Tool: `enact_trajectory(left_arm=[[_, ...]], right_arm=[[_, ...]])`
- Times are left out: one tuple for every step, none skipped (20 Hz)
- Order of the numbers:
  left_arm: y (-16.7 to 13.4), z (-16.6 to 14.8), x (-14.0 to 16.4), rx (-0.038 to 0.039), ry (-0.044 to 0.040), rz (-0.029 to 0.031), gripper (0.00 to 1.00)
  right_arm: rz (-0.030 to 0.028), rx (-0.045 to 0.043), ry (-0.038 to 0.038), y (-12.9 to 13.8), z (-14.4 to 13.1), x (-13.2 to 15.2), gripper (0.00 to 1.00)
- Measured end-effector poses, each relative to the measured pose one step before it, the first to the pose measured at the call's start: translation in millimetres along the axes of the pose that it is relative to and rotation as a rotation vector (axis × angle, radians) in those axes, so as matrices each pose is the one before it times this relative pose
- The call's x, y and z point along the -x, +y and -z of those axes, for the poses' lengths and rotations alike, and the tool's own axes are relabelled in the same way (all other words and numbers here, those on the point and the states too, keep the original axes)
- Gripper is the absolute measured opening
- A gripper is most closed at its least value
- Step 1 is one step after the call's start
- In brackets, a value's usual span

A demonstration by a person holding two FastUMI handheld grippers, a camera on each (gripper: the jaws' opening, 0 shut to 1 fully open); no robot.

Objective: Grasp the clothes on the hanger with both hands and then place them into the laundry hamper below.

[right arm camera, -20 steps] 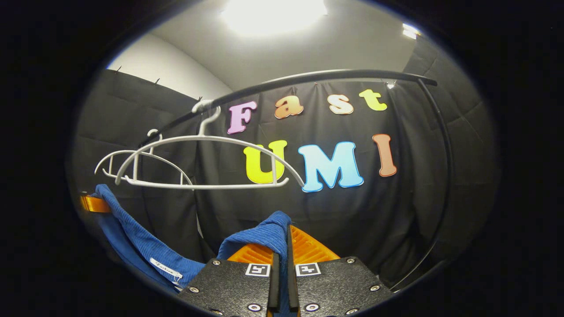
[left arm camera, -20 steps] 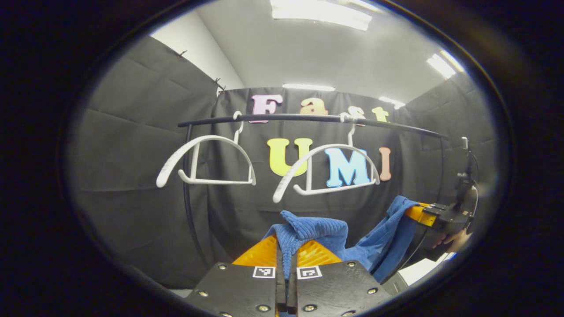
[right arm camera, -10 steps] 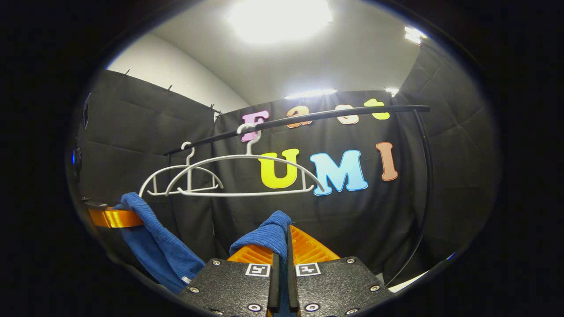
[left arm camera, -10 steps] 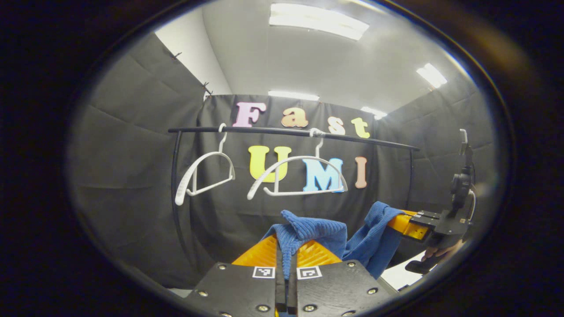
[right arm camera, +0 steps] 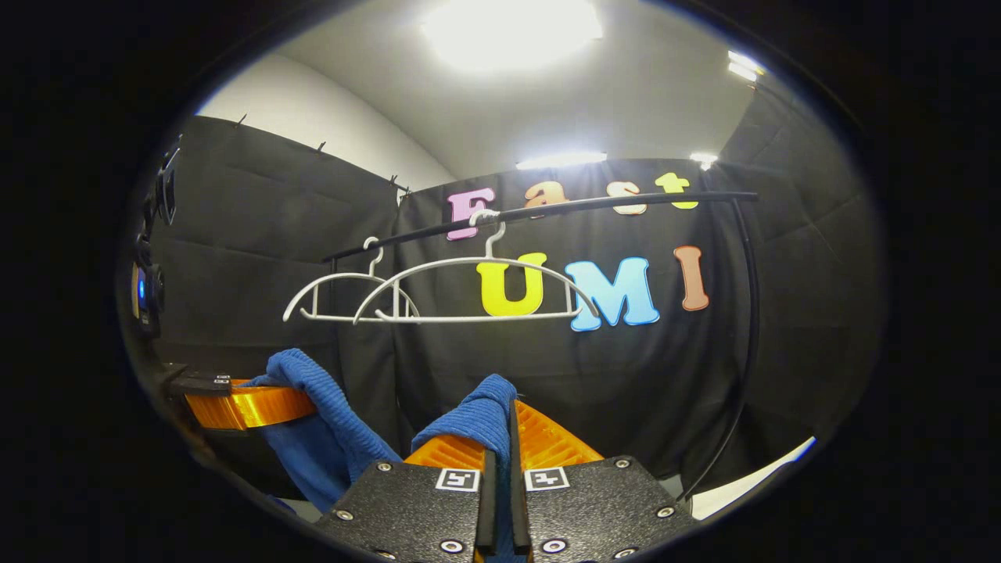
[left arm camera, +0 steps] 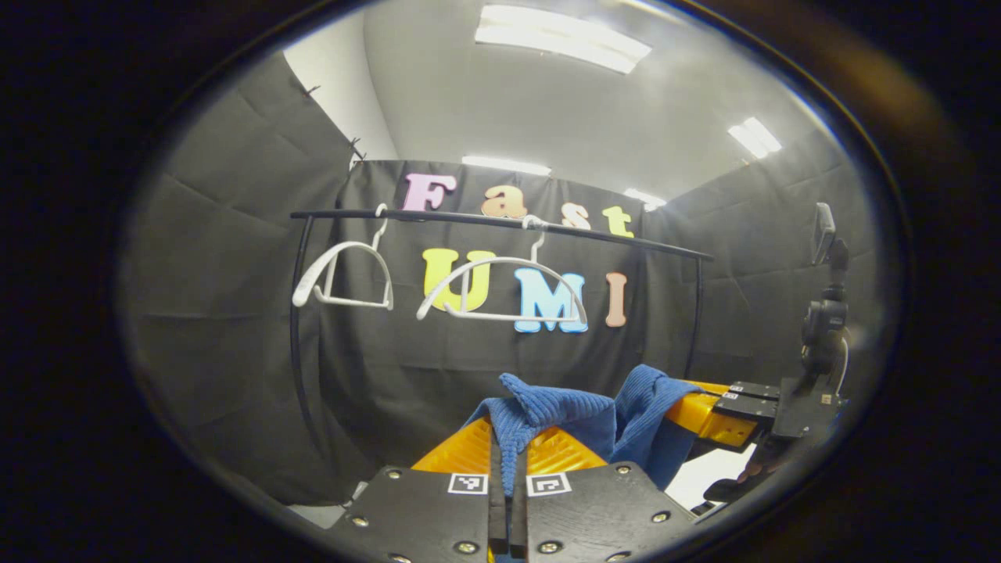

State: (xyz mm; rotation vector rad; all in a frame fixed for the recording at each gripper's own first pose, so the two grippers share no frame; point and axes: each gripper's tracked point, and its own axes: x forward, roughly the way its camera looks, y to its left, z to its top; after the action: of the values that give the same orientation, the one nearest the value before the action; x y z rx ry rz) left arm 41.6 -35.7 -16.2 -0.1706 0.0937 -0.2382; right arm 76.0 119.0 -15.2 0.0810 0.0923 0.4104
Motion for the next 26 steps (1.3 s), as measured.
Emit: enact_trajectory(left_arm=[[-2.68,8.85,2.14,0.00581,0.00653,0.00163,0.09],[-0.17,8.87,0.65,0.00386,0.00462,-0.0026,0.03],[2.03,10.65,0.91,0.00535,0.00813,-0.00642,0.03],[0.84,12.12,0.66,0.00923,0.01398,-0.00582,0.03],[2.28,11.7,-0.31,0.00777,0.01595,-0.00371,0.03],[2.73,10.58,0.23,0.00348,0.01847,-0.00843,0.03],[2.08,10.35,1.03,-0.00033,0.01585,-0.01024,0.03],[2.62,10.44,0.87,-0.00186,0.01707,-0.00926,0.03],[2.15,10.39,0.91,-0.00349,0.01734,-0.00754,0.03],[2.74,11.93,0.88,-0.00294,0.01929,-0.00785,0.03],[1.0,9.69,0.67,-0.00287,0.01796,-0.00622,0.03],[2.41,10.28,-2.18,-0.00233,0.01841,-0.00617,0.03],[1.67,8.46,-2.24,-0.00191,0.01754,-0.00443,0.03],[3.04,8.4,-1.6,-0.00333,0.01718,-0.00686,0.03],[2.15,8.3,-0.57,-0.00163,0.01806,-0.00772,0.03],[2.99,7.95,-1.74,0.00229,0.01602,-0.0072,0.03],[-0.03,10.45,-2.04,0.00385,0.01572,-0.00439,0.03],[1.82,8.01,-1.29,0.00322,0.0165,-0.00539,0.03],[1.56,7.36,-2.36,0.00223,0.01576,-0.00268,0.03],[0.1,10.3,-1.33,-0.00066,0.01816,-0.00295,0.03],[1.19,9.1,-0.62,-0.00245,0.01739,-0.00364,0.03],[0.79,9.31,-1.77,-0.00257,0.01933,-0.00217,0.03],[0.08,9.46,-2.69,-0.0027,0.01813,-0.00109,0.03],[-0.04,8.04,-2.46,-0.00203,0.01843,0.00232,0.03],[-1.95,9.99,0.02,-0.00411,0.02031,0.00094,0.03],[0.14,9.23,-2.52,-0.00386,0.02134,0.00125,0.03]], right_arm=[[-0.00472,-0.00485,0.01728,3.67,8.44,3.16,0.07],[-0.00339,-0.00162,0.0145,2.21,8.45,2.1,0.07],[-0.00388,0.00089,0.01881,1.55,9.36,1.24,0.07],[-0.00374,0.00086,0.0197,1.83,10.14,1.04,0.07],[-0.00008,-0.00061,0.01938,1.14,10.85,2.16,0.07],[0.00068,-0.00393,0.01832,-0.6,8.88,-0.55,0.07],[-0.00054,-0.00542,0.01945,0.62,11.03,0.44,0.07],[0.00124,-0.00409,0.02011,-0.5,11.34,1.54,0.07],[0.0039,-0.00378,0.01938,-1.81,10.47,0.57,0.07],[0.00366,-0.00593,0.02045,-1.35,9.89,0.34,0.07],[0.0034,-0.00582,0.02146,-1.05,10.38,-3.04,0.07],[0.00412,-0.00178,0.02034,-1.23,9.45,-1.99,0.07],[0.00299,-0.00078,0.02265,-2.01,9.57,-1.69,0.07],[0.0009,0.00188,0.02185,0.31,9.42,-3.5,0.07],[0.00114,0.0037,0.02391,0.08,10.61,-0.5,0.07],[0.0003,0.00532,0.02081,-0.1,8.69,-1.15,0.07],[0.00162,0.00588,0.01923,-0.05,9.34,-1.37,0.07],[0.0026,0.00504,0.01904,-1.66,8.64,-1.11,0.07],[0.00242,0.00265,0.01939,-1.51,9.65,-0.9,0.07],[0.00429,0.00142,0.01959,-1.65,7.66,-1.9,0.07],[0.00524,0.00146,0.01887,-1.98,8.24,-2.73,0.07],[0.00709,0.00244,0.01888,-2.46,7.83,-2.67,0.07],[0.00585,0.00426,0.01932,-2.49,7.33,-2.68,0.07],[0.00648,0.00397,0.01561,-2.5,5.55,-2.21,0.07],[0.00583,0.00513,0.01967,-1.95,7.61,-2.32,0.07],[0.00487,0.00502,0.01844,-1.74,9.13,-7.96,0.07]])
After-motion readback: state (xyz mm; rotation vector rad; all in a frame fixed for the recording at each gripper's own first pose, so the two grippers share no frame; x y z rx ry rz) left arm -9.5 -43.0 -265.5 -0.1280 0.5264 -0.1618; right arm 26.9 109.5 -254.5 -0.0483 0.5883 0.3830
